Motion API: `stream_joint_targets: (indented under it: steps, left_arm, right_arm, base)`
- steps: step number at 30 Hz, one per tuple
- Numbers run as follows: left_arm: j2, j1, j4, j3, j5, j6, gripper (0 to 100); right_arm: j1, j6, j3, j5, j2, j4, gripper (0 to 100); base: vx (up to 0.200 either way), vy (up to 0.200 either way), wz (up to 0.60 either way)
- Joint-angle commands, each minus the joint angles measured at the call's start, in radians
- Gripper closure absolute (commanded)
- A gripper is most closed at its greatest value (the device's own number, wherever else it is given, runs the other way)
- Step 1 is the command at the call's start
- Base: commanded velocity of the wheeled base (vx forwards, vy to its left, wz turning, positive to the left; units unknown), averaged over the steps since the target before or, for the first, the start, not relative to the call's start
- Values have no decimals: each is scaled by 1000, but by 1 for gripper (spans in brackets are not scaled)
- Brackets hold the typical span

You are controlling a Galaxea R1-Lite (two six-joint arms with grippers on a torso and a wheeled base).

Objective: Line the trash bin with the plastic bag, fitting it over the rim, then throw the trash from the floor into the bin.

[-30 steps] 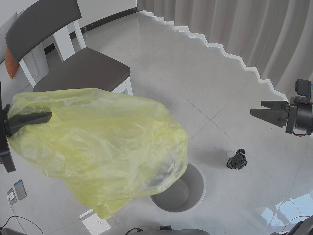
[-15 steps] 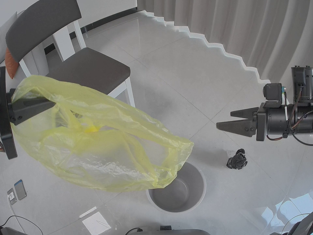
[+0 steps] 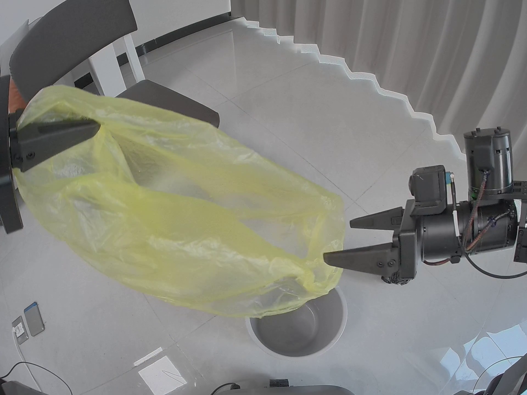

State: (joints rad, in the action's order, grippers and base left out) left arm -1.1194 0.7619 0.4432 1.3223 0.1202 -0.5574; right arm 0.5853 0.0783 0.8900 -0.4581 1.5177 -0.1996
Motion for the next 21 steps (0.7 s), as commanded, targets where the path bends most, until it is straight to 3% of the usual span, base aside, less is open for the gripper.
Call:
stream_joint_targets:
  steps: [1,5,21]
  left_arm:
    - [-36,30,0,44,1,4,100]
    - [-37,40,0,46,1,5,100]
    - [-51,40,-14,40,4,10,100]
  right_arm:
    - [-2,8,33,4,114,-98,0]
    - [-1,43,75,16,180,-166,0]
    - [-15,44,58,21,147,-124,0]
  base:
    - [0,0,0]
    - [0,0,0]
    - [0,0,0]
